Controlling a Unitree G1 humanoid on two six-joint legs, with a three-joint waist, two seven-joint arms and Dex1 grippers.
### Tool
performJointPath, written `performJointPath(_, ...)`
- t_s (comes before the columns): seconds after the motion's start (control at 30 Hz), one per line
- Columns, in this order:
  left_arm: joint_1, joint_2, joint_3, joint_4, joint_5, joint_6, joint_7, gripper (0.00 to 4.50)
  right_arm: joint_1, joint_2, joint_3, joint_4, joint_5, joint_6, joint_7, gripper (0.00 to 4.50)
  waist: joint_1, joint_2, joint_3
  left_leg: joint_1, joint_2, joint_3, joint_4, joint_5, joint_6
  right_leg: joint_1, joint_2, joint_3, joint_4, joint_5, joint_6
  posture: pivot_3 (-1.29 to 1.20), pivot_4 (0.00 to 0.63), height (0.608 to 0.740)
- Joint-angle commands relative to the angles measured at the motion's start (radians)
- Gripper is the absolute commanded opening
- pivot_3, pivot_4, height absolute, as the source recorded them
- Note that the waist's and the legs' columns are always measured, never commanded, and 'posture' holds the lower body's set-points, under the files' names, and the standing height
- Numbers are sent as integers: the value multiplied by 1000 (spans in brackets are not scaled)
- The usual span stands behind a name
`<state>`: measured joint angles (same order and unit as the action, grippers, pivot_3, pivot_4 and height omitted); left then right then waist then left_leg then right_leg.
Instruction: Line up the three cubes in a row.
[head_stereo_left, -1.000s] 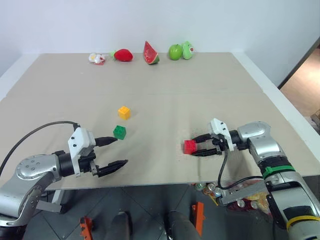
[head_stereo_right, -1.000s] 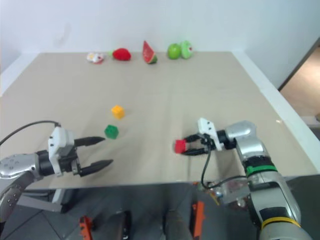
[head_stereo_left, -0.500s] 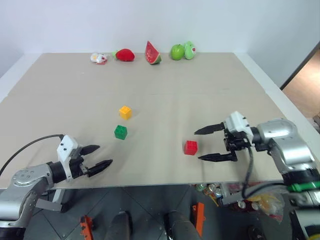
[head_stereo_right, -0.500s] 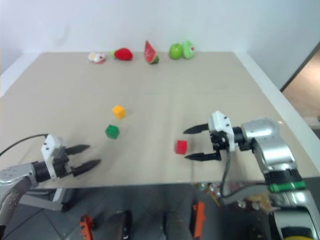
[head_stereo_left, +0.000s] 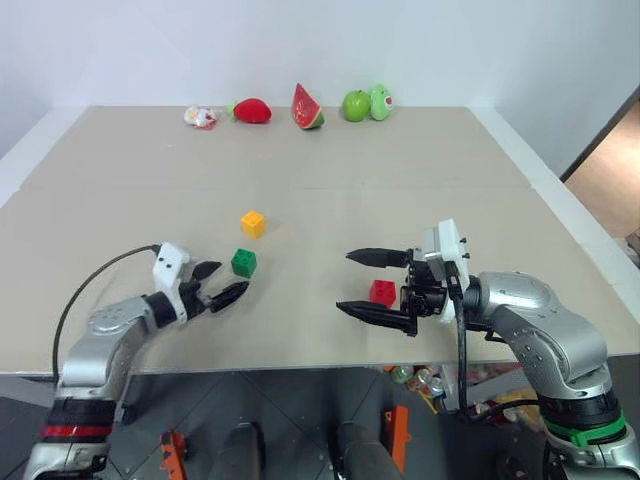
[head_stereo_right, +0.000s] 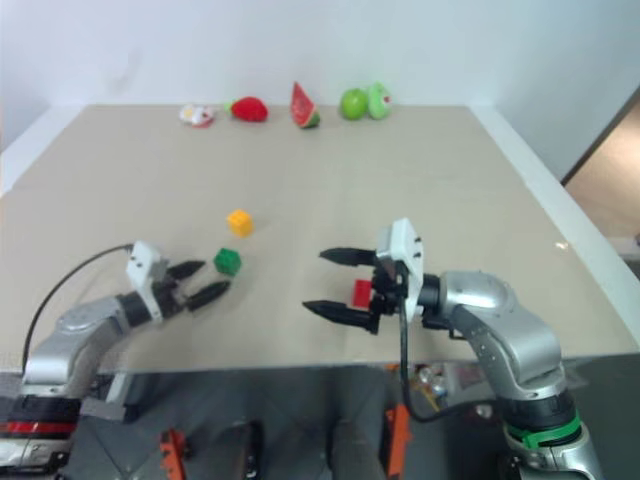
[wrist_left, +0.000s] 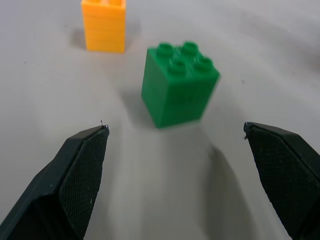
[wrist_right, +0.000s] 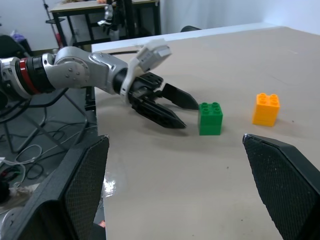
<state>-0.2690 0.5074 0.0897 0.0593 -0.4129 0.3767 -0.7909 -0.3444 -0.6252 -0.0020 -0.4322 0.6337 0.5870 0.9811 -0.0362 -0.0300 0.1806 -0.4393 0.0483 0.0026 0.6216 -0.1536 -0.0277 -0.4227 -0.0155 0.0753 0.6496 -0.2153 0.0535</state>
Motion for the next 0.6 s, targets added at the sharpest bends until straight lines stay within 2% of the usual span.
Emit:
performJointPath(0.03, -52, -22, -6, 35, 25, -23, 27, 4500, 3, -9, -31, -47, 27, -2, -16, 4435, 0, 0, 0, 0, 0, 0, 0, 0, 0, 0, 0, 0, 0, 0, 0, 0, 150, 740)
performJointPath(0.27, -104, -67, -29, 97, 73, -32, 62, 4500, 6, -5, -17, -47, 16, -16, -44, 4435, -1, 0, 0, 0, 0, -1, -1, 0, 0, 0, 1, 0, 0, 0, 1, 0, 150, 740)
performJointPath(0.37, -93, -73, -31, 90, 72, -43, 56, 3709, 7, -6, -14, -40, 13, -22, -48, 4500, -1, 0, 0, 0, 0, -1, -1, 0, 0, 0, 1, 0, 0, 0, 1, 0, 150, 740)
performJointPath(0.6, -94, -61, -47, 75, 82, -36, 43, 1353, 12, -10, -16, -9, -12, -44, -54, 4500, -1, 0, 0, 0, 0, -1, 0, 0, 0, 0, 1, 0, 0, 0, 1, 0, 150, 740)
